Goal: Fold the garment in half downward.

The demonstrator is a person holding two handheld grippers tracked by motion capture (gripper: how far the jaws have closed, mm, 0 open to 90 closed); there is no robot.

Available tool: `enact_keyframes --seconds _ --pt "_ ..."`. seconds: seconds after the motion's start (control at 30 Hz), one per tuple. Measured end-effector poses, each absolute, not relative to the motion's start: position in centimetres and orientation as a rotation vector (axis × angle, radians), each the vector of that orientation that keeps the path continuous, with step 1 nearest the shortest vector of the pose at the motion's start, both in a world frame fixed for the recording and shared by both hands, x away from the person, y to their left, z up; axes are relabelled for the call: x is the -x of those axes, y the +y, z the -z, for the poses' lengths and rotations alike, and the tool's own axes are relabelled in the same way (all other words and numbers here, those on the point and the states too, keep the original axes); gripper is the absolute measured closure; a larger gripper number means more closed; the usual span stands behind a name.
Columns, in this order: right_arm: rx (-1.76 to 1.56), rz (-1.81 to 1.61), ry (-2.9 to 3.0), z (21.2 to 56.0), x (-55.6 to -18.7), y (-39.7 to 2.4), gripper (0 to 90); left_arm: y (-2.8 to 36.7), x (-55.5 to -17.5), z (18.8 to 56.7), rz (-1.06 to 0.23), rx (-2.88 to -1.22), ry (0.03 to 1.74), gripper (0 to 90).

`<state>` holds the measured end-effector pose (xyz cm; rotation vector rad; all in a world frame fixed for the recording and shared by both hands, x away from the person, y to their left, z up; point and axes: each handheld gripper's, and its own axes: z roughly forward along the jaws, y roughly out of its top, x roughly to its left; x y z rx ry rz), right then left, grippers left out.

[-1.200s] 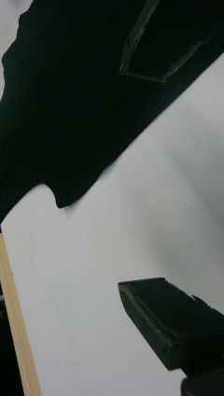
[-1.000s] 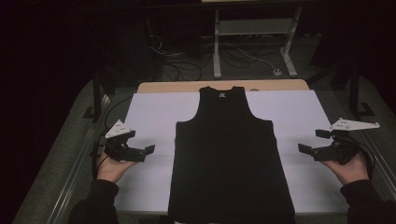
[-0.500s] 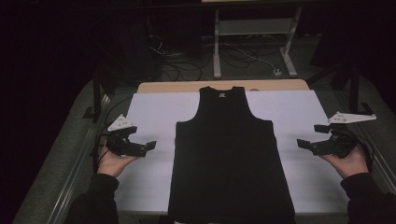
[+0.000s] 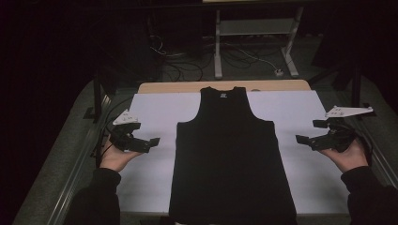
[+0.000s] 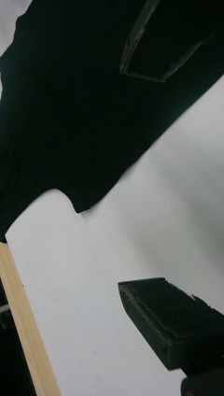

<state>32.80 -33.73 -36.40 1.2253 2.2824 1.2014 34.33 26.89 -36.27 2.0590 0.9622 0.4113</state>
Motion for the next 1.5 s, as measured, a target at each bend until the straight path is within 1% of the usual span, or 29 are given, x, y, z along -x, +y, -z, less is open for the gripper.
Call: enact_keyframes --seconds 0.27,1.07,1.5 --pt "-1.204 -1.174 2.309 35.9 -33.9 -33.1 0.0 26.5 -35.2 36.3 -0.409 -2.082 0.965 0.0" --pt "-1.173 -1.136 2.372 35.1 -36.8 -31.4 0.0 25.1 -37.7 34.6 -0.4 -2.131 0.922 0.0" --pt "-1.163 -1.118 2.398 34.9 -38.6 -30.5 0.0 24.5 -39.8 34.6 -0.368 -2.162 0.917 0.0"
